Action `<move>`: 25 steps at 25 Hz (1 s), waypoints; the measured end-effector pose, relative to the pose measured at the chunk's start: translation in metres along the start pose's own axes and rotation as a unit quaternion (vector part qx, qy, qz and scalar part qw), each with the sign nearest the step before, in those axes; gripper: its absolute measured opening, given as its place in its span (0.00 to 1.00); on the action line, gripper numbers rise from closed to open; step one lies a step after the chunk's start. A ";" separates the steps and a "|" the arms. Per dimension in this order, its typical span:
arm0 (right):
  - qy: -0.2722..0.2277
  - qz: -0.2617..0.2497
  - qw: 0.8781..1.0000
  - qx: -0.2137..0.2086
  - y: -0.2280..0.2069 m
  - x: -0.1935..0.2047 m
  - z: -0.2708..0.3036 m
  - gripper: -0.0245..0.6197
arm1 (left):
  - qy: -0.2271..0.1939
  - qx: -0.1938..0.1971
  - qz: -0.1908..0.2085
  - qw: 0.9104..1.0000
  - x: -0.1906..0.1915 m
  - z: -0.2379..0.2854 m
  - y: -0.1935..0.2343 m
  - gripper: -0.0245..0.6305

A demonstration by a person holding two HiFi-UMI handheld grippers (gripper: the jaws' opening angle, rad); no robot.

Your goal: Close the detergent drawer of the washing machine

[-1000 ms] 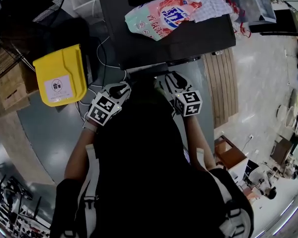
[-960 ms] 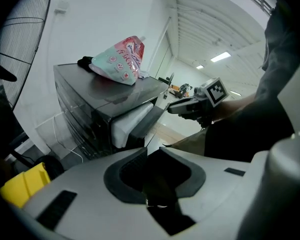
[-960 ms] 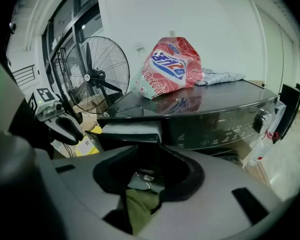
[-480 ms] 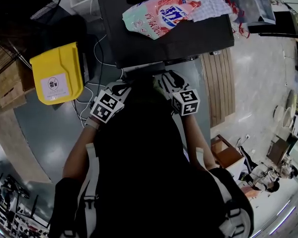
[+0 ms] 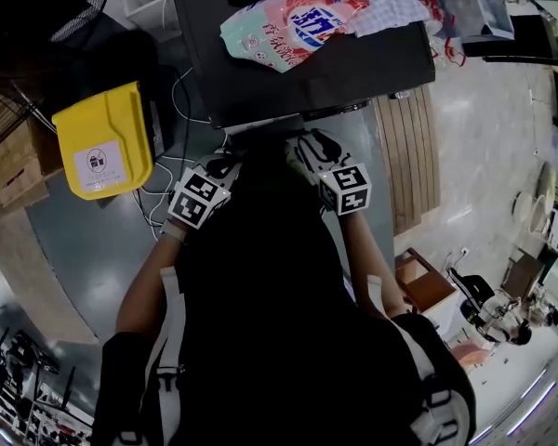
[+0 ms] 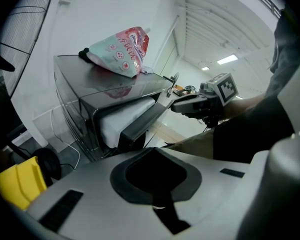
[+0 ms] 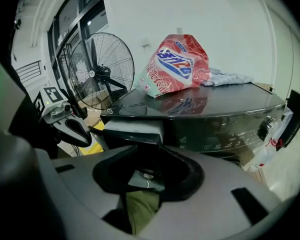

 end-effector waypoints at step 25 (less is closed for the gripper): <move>0.032 0.069 0.997 -0.004 -0.008 -0.027 0.024 0.26 | -0.009 0.003 -0.024 1.000 -0.024 0.010 0.025 0.05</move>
Point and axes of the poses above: the fingertips, and each gripper's own axes: z forward along the fingers, y to its left, x out of its underside, the point moved 10 cm from there along -z, backward along the fingers, and after that the axes turned 7 degrees about z, right-handed, at the moved point
